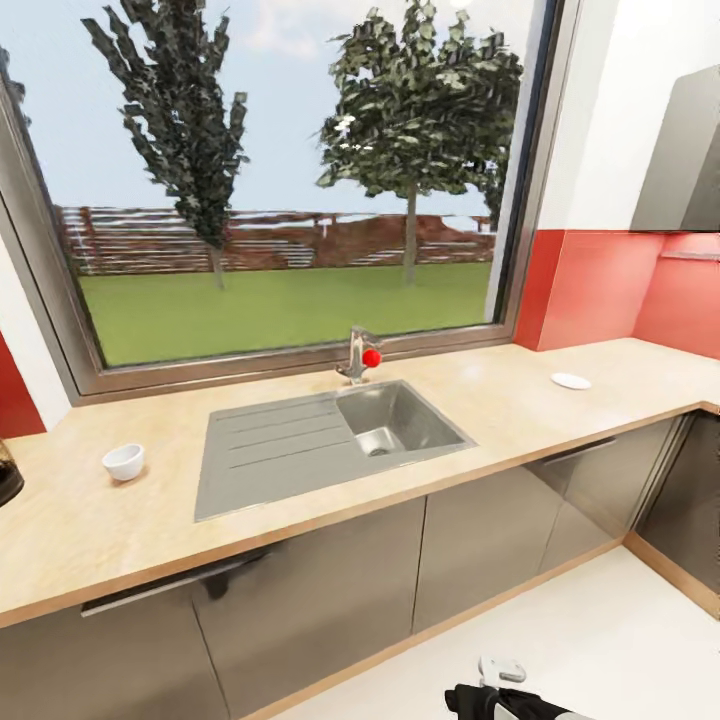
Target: Set up a coffee station on the kitchen countertop: keep the coffee maker on the countertop, move the bottle of coffee from the kitchen shelf to the counter next to the coffee maker, place a paper coffee filter on top of the coffee maker, put the saucer next to the coffee maker with the coffee cup on the saucer, and place the electric kettle next to the coffee maker.
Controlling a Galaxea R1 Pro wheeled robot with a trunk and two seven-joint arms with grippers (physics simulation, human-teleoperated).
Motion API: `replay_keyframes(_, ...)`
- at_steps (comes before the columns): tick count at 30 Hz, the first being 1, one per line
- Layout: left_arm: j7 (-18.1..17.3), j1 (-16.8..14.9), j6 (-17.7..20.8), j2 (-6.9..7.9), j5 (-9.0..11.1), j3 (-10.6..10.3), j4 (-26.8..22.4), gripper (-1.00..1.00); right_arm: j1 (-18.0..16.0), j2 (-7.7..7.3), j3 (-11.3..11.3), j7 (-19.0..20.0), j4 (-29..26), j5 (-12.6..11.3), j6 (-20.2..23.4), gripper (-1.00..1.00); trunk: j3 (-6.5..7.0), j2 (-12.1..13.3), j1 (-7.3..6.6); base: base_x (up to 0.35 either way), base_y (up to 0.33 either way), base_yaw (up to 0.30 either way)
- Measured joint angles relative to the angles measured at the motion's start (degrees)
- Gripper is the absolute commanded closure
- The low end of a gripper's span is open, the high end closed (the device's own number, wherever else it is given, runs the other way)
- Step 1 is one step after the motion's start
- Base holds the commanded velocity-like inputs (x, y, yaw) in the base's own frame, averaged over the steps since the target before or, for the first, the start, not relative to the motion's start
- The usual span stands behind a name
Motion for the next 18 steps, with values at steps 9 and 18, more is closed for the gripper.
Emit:
replay_keyframes(9, 0.0, 0.0, 0.0, -0.02, 0.0, 0.0, 0.0, -1.00, 0.0, 0.00, 0.0, 0.0, 0.0, 0.0, 0.0, -1.00, 0.00, 0.0, 0.00, 0.144, -0.295, 0.000)
replay_keyframes(18, 0.0, 0.0, 0.0, -0.02, 0.0, 0.0, 0.0, -1.00, 0.0, 0.00, 0.0, 0.0, 0.0, 0.0, 0.0, -1.00, 0.00, 0.0, 0.01, 0.102, -0.296, 0.000)
